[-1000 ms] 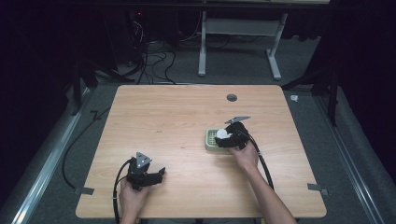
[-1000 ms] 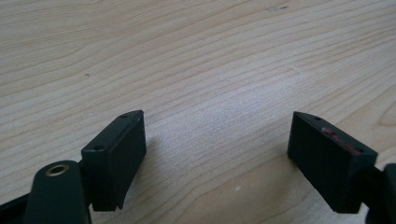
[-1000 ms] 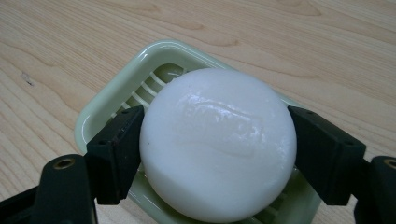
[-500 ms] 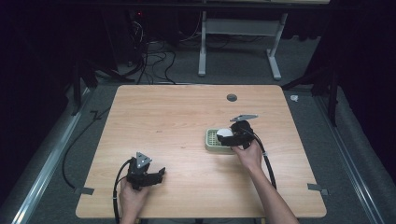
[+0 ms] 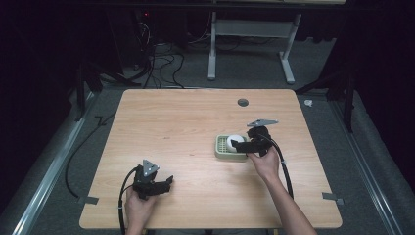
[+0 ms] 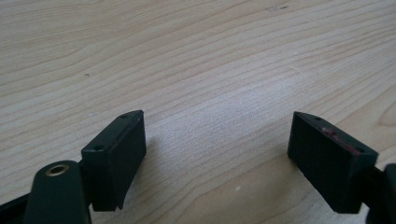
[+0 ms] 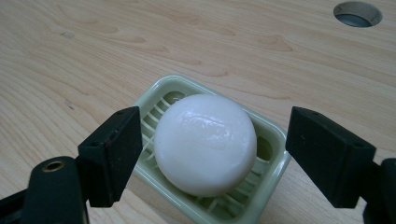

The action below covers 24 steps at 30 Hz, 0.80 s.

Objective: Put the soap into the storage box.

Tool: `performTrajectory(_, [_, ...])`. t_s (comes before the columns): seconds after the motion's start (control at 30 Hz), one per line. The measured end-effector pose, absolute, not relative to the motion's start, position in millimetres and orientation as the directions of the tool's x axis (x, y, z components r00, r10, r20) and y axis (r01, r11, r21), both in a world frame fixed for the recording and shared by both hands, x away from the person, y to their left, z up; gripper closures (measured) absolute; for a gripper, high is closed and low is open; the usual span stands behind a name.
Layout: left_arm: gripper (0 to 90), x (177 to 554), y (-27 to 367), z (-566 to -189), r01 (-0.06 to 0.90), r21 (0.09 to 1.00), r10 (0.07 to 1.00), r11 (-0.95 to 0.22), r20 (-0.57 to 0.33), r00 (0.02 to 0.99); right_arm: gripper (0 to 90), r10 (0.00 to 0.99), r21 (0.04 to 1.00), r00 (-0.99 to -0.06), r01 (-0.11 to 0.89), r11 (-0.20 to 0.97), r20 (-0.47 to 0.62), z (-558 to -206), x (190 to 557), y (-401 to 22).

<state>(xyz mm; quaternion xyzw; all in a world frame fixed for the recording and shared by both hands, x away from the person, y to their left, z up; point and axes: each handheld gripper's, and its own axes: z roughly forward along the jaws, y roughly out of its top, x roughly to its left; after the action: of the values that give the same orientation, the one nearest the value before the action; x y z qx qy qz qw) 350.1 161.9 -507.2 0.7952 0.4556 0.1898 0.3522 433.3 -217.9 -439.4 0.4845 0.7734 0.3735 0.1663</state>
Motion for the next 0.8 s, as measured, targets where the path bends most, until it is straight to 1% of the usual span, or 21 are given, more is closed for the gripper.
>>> performTrajectory(0.47, [19.8,350.1,161.8,-507.2,0.591,0.733,0.858,-0.337,-0.019,0.513,20.4,0.88,0.753,-0.456,0.622,0.213,0.129,-434.0,422.5,-232.4])
performTrajectory(0.8, [19.7,350.1,161.8,-507.2,0.591,0.733,0.858,-0.337,-0.019,0.513,20.9,0.882,0.76,-0.454,0.616,0.21,0.124,-432.2,417.0,-238.1])
